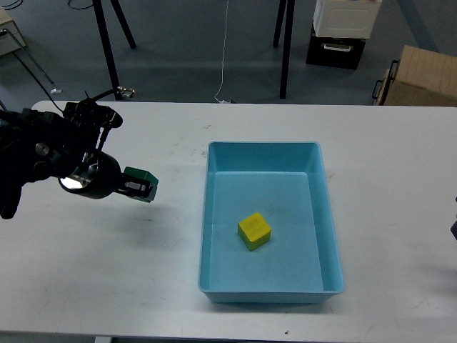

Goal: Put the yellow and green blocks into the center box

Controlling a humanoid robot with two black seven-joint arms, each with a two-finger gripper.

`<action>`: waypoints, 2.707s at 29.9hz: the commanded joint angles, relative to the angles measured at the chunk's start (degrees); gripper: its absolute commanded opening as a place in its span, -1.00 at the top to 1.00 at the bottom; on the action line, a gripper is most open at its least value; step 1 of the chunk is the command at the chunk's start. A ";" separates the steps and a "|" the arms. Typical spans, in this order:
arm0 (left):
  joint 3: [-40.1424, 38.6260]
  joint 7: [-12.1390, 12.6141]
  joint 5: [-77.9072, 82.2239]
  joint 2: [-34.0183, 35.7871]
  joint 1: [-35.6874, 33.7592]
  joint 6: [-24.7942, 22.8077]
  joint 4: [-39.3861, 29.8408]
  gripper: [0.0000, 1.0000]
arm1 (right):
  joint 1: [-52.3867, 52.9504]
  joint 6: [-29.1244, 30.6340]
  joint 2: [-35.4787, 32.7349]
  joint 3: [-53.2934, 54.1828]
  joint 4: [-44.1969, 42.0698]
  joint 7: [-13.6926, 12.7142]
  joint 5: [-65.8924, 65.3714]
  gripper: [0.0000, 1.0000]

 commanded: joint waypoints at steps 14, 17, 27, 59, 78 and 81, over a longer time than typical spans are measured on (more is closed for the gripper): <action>0.65 -2.15 -3.59 -28.95 -5.05 -2.86 6.58 1.00 | -1.15 0.00 -0.06 0.77 -0.08 0.00 0.01 -0.99; 0.56 -2.24 -3.77 -28.95 -3.11 -2.86 8.07 1.00 | -1.06 0.00 -0.06 0.68 -0.08 0.00 0.01 -0.99; 0.21 -2.15 -4.03 -28.95 6.99 -3.35 18.09 0.85 | -0.89 0.00 -0.15 0.68 -1.93 -0.08 0.01 -0.99; -10.05 -11.19 -4.91 -28.95 10.69 -2.60 28.19 -0.82 | -0.54 0.00 -0.50 0.59 -2.54 0.00 -0.08 -0.99; -93.79 -11.64 -9.20 -12.43 49.25 -3.35 29.09 -0.99 | 5.36 0.00 -0.76 -0.55 -2.19 0.00 -0.52 -0.99; -106.45 -10.59 -11.68 -13.13 57.69 -3.35 25.14 -0.99 | 5.18 0.00 -0.50 -0.72 -1.75 0.00 -0.52 -0.99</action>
